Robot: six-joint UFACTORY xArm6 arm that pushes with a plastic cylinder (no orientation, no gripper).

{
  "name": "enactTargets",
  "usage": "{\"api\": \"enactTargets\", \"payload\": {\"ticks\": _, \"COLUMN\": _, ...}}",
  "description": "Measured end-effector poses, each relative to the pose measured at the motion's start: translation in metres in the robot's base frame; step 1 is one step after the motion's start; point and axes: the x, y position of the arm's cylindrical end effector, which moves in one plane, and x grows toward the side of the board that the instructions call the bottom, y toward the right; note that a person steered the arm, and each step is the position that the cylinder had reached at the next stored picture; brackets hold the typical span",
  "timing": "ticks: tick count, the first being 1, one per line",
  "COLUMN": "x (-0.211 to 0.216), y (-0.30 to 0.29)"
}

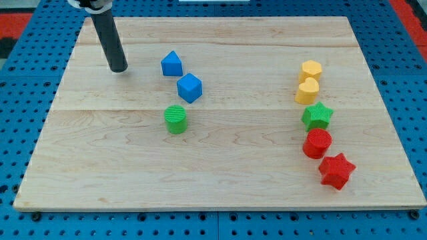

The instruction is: Drag the blue triangle towards the top side of the yellow hexagon

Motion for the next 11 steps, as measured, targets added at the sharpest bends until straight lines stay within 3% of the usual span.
{"api": "enactTargets", "payload": {"ticks": 2, "x": -0.013, "y": 0.002}}
{"api": "enactTargets", "payload": {"ticks": 3, "x": 0.021, "y": 0.002}}
{"api": "enactTargets", "payload": {"ticks": 4, "x": 0.036, "y": 0.051}}
{"api": "enactTargets", "payload": {"ticks": 7, "x": -0.033, "y": 0.111}}
{"api": "enactTargets", "payload": {"ticks": 11, "x": -0.018, "y": 0.244}}
